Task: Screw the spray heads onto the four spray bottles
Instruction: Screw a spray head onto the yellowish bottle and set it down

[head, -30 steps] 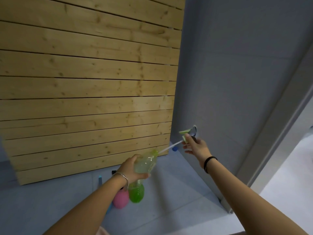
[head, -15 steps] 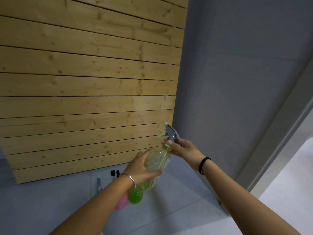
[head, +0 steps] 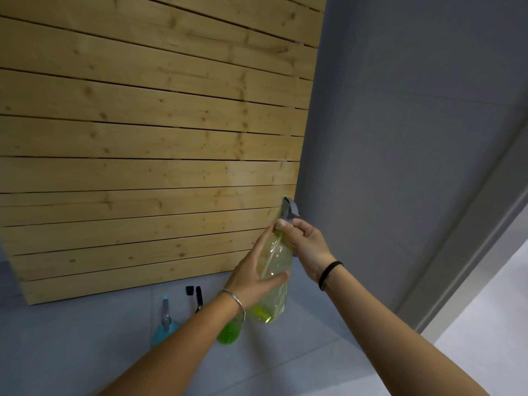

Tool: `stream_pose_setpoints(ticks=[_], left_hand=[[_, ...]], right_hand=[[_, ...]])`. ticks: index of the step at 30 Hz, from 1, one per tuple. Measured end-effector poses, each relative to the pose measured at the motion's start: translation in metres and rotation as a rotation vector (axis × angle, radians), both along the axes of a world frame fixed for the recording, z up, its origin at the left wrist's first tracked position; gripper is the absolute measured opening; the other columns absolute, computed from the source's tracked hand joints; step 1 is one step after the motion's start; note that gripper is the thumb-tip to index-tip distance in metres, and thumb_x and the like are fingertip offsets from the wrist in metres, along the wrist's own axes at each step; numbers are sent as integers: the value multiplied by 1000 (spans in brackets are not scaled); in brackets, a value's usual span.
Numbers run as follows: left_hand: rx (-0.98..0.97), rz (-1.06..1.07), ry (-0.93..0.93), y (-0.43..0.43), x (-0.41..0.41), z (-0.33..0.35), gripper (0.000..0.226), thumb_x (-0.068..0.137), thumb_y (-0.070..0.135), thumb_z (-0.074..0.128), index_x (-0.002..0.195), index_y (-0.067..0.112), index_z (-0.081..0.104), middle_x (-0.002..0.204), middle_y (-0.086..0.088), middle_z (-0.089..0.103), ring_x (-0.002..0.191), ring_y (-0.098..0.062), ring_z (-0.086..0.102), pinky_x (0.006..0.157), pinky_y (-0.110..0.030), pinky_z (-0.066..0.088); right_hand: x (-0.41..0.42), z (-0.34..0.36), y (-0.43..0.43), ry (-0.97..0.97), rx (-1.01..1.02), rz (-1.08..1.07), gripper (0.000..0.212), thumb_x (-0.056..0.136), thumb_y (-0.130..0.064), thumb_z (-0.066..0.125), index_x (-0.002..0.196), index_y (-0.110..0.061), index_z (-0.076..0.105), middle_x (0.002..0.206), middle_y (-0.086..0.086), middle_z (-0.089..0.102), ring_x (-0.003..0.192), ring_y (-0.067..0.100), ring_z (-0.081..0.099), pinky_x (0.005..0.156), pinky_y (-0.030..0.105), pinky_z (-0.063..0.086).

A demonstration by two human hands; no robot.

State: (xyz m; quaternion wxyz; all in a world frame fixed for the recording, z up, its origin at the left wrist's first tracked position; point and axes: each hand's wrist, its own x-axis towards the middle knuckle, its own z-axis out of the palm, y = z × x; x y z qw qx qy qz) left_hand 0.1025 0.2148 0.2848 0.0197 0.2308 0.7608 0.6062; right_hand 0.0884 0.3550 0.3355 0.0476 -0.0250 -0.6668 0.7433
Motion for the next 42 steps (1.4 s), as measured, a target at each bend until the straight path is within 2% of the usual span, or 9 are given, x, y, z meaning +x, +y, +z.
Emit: stream_pose_setpoints(ticks=[4,7,10,15,22,29,34,37,42], left_hand=[[-53,-1,29,-5,-6,5,90,70,41,71,135,65,13,136,48,27,126,18,35,98,-11,33],[-45,-16,65,-11,-8,7,90,73,39,71,135,65,12,142,46,20,125,26,28,97,-11,31],[-28,-12,61,-11,-8,8,92,73,36,71,137,64,11,147,39,23,136,10,28,106,-22,33],[-50,12,40,-12,-8,6,89,70,40,70,132,68,13,129,54,33,127,19,34,93,-1,34],[-29,-18,67,-16,-10,8,90,72,35,70,137,62,15,148,37,22,138,9,26,110,-26,31],[-75,-7,90,-15,-10,9,92,72,32,72,134,66,13,136,50,26,127,25,27,93,8,28],[-8,-18,80,-15,-12,12,88,74,36,71,136,63,15,145,43,18,134,19,21,98,3,27],[-16,-6,103,-16,-15,14,91,73,36,71,138,62,13,147,41,19,134,18,23,102,-5,28],[-56,34,131,-17,-15,17,94,71,32,72,134,67,11,134,48,27,125,26,28,91,7,30]], right_hand=[[-3,3,-4,3,-61,103,21,90,-25,61,103,-9,60,103,5,73,90,19,69,80,28,56],[-3,5,-2,-27,-106,236,31,96,-30,49,113,-9,65,114,0,71,103,13,68,83,22,54],[-2,6,-7,-9,-91,175,34,92,-24,57,119,-3,63,106,8,70,96,19,67,85,27,55],[-3,2,-20,-13,-205,22,43,82,-10,70,120,0,53,93,16,57,84,25,59,98,47,46],[-5,2,-11,-23,-125,241,31,95,-30,51,115,-10,64,104,1,72,97,13,67,86,24,53],[-6,2,-10,38,7,137,34,87,-25,64,112,-1,64,98,9,67,98,23,64,94,35,53],[-4,3,-11,-36,-103,254,43,94,-34,52,125,-6,60,114,2,68,109,17,63,97,29,50],[-4,6,-12,-32,-203,284,36,89,-33,57,114,-8,65,103,5,67,96,17,63,91,27,52],[-5,11,-25,-18,-248,173,42,67,-29,76,103,-11,62,87,7,58,79,19,59,76,31,54]])
